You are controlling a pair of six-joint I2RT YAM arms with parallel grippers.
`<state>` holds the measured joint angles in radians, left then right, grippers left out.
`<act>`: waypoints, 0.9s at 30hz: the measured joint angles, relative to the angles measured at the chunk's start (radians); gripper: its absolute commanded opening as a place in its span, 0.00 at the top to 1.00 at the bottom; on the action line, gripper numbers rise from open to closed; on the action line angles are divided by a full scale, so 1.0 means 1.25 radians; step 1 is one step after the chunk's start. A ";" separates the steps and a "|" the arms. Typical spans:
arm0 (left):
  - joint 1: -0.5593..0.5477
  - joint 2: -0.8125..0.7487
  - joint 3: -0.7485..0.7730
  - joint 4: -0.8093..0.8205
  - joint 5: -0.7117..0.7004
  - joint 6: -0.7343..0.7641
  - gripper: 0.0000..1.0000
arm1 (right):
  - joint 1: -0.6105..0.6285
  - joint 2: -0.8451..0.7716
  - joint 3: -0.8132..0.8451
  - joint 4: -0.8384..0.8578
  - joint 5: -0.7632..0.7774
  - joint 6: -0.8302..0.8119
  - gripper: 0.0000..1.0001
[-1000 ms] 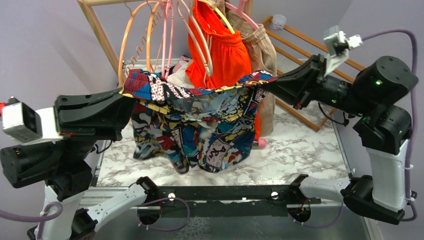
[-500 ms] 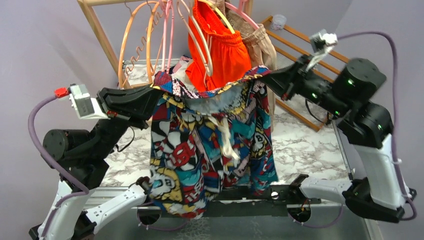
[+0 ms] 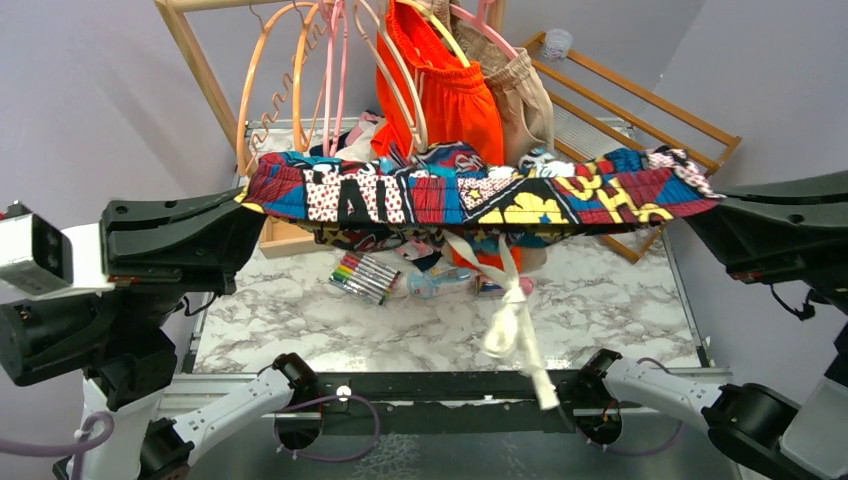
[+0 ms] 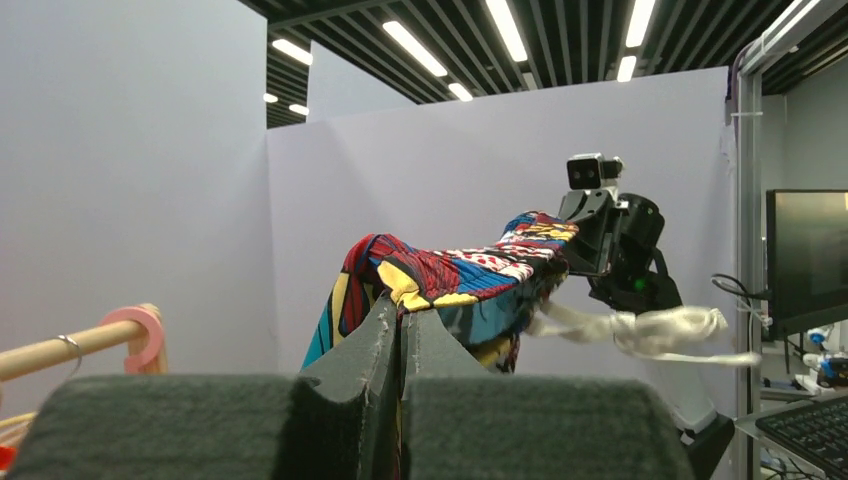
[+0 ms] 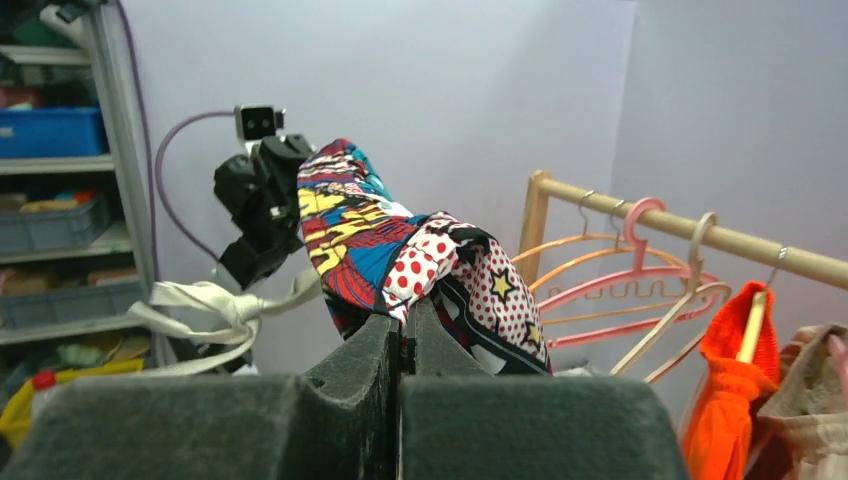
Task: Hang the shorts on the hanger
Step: Adjust the shorts at the center of the board.
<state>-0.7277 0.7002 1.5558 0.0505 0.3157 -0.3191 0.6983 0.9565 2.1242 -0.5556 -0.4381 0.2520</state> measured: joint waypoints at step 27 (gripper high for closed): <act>0.001 -0.119 -0.540 -0.148 -0.305 -0.004 1.00 | 0.000 -0.027 -0.733 -0.019 0.378 0.022 0.99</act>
<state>-0.7265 0.5514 0.8803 -0.1341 -0.0662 -0.3237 0.6983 0.9226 1.2076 -0.5797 0.0338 0.2794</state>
